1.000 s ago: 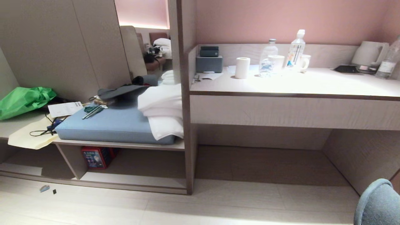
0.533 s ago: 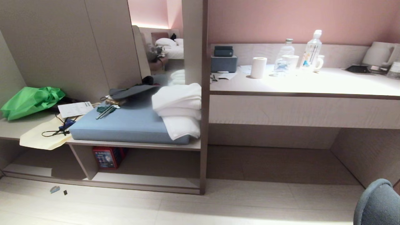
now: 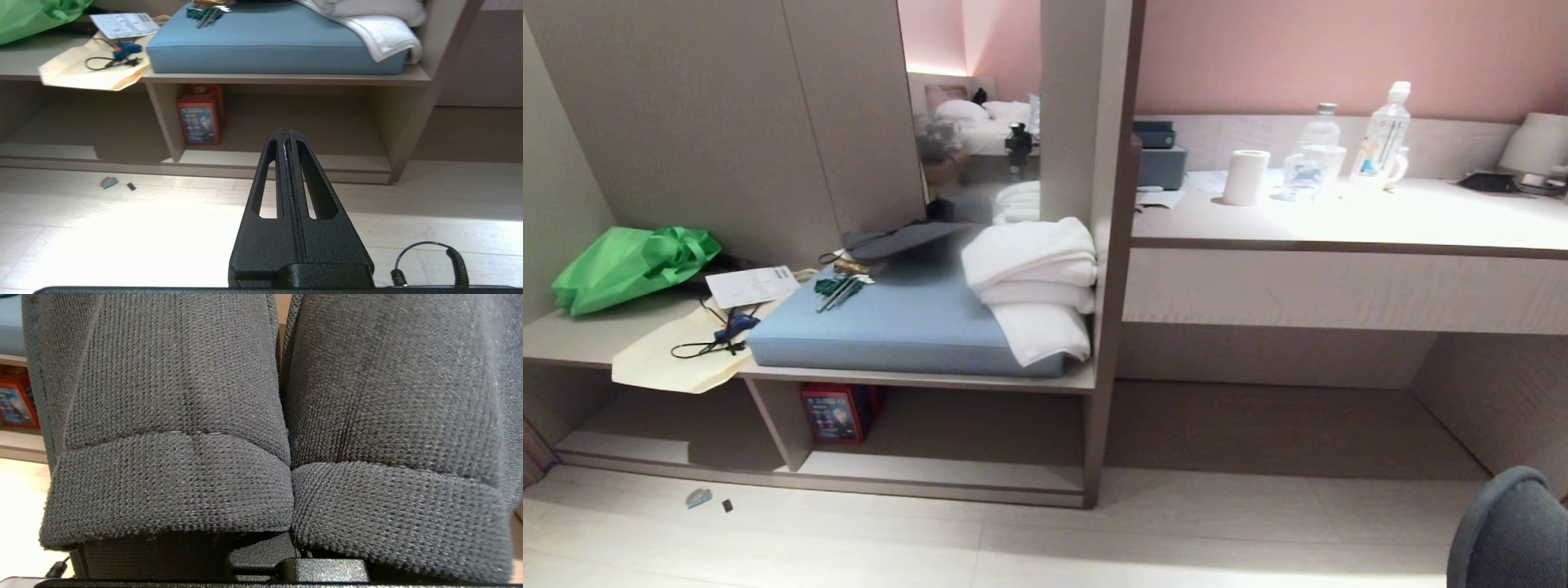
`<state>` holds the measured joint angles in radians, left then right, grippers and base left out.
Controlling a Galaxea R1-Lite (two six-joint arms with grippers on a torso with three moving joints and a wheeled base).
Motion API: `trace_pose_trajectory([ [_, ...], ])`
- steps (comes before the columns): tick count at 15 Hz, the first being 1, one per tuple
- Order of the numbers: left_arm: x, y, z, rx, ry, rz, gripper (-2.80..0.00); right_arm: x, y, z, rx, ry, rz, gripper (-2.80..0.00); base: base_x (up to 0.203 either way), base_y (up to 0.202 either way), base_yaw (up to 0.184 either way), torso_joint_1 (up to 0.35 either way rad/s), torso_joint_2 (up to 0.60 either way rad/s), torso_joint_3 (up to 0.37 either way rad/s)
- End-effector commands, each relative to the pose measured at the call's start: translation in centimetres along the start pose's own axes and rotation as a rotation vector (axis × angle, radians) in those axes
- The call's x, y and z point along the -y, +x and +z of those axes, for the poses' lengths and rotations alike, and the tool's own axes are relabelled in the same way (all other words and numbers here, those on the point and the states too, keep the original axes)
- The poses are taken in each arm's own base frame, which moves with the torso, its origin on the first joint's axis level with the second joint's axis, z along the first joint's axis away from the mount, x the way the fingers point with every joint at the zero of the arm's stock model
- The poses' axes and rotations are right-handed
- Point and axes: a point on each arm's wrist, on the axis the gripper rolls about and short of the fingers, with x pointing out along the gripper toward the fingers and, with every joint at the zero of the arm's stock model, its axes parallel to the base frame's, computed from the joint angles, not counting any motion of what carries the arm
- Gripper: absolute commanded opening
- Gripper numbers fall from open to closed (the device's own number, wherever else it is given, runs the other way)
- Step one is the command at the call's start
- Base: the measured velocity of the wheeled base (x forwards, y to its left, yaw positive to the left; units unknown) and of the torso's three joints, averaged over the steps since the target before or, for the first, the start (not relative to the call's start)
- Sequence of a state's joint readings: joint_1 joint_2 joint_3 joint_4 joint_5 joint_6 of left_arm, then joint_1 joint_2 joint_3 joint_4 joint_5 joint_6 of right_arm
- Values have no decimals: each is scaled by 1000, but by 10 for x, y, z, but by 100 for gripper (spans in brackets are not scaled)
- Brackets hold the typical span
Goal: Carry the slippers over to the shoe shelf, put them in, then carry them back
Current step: Place the slippers into the shoe cabinet
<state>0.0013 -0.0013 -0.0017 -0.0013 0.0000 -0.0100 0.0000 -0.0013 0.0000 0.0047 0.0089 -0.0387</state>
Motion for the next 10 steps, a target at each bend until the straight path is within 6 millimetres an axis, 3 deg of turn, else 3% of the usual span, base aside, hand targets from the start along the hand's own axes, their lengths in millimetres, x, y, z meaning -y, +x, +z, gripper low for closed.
trace_pose_trajectory([
  [1, 0, 0, 0, -1, -1, 0, -280, 0, 0, 0, -3, 0, 0, -280, 0, 195, 2, -1, 1, -1],
  [10, 0, 0, 0, -1, -1, 0, -280, 0, 0, 0, -3, 0, 0, -280, 0, 195, -2, 4, 3, 0],
])
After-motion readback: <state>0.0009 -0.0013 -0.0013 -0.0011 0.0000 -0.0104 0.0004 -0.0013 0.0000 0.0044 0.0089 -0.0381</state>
